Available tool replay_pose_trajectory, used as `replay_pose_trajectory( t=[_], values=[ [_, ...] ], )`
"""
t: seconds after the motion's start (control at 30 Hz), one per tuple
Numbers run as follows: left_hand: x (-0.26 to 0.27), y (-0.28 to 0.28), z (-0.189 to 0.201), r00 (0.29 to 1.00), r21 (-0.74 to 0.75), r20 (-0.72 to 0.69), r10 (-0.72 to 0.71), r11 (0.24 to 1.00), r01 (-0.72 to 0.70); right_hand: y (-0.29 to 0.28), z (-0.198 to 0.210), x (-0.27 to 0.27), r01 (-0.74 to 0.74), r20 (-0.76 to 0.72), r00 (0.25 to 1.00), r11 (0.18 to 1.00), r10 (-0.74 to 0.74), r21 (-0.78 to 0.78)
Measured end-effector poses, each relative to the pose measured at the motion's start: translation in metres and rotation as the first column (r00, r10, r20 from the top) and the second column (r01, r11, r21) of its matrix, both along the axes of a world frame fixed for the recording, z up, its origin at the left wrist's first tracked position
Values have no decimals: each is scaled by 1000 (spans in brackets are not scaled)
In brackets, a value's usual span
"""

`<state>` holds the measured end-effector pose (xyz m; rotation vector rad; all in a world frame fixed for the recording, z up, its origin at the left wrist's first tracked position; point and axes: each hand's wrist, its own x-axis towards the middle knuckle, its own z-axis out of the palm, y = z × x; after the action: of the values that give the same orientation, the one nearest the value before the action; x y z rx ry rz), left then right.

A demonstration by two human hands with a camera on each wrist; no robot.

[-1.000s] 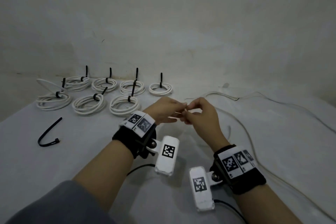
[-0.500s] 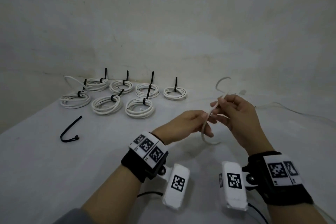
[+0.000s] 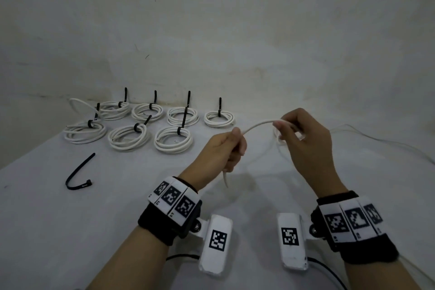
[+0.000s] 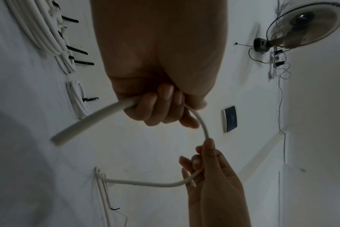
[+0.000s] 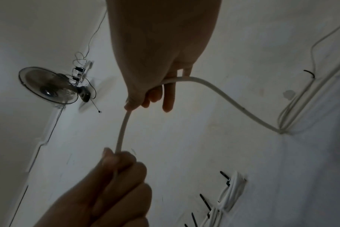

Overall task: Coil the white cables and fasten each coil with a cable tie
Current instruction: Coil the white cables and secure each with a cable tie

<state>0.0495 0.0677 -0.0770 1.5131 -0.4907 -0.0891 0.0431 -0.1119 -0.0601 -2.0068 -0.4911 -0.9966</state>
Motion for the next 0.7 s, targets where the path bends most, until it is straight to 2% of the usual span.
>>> replay_pose_trajectory(
  t=[0.13,0.27,0.4,0.53,0.6,0.7],
  values=[
    [-1,3,3,990,-146,-108,-90,987,73,-5,0,2,24,-12,1000,994,-23,110],
    [3,9,5,982,-309,-132,-138,947,92,-6,-2,4,10,-45,999,995,-5,101],
    [7,19,11,972,-604,-143,-187,794,64,-5,-8,6,-68,-144,986,994,81,90],
    [16,34,9,985,-735,-164,-59,673,-82,-17,-12,7,-90,-231,967,991,111,99],
    [19,38,7,982,-759,-189,-18,638,-134,-20,-14,7,-92,-265,959,995,101,47],
    [22,37,3,977,-787,-212,-12,594,-164,-18,-15,6,-131,-305,949,976,74,-172]
  ],
)
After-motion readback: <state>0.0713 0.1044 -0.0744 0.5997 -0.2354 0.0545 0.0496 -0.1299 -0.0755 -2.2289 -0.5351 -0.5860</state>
